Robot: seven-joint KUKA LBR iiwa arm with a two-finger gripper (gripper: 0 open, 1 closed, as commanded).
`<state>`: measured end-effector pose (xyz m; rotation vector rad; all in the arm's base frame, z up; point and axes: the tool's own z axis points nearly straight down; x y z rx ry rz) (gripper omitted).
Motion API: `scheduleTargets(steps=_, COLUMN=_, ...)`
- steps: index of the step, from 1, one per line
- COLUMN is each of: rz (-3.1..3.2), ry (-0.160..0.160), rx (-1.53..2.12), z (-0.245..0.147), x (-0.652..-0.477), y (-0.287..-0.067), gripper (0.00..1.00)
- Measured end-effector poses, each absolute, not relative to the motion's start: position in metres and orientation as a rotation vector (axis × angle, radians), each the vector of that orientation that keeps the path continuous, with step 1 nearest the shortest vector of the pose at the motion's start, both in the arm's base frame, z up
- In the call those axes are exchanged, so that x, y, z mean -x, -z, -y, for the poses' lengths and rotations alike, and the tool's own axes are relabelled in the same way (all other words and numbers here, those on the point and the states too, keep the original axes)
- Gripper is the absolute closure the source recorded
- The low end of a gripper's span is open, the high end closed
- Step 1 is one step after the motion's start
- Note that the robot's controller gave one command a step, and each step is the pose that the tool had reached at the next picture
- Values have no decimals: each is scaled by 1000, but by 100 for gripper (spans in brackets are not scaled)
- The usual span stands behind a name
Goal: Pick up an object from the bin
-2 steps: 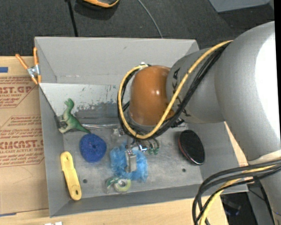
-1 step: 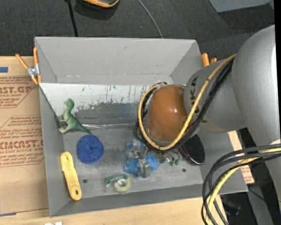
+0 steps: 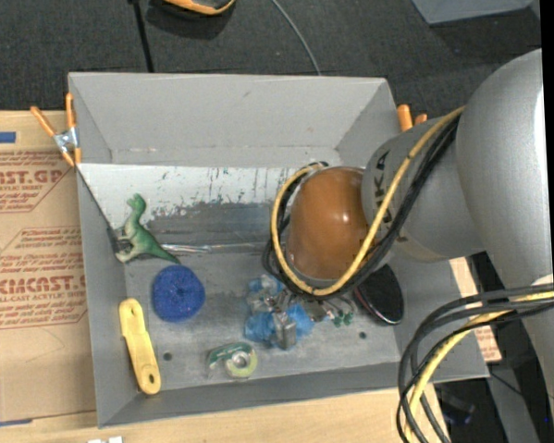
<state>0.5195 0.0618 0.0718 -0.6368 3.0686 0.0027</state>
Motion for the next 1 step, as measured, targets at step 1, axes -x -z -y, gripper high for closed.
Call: scheduleTargets(steps=1, rz=-3069, ry=-3, rx=638, z=-62, x=-519, y=-74, gripper=100)
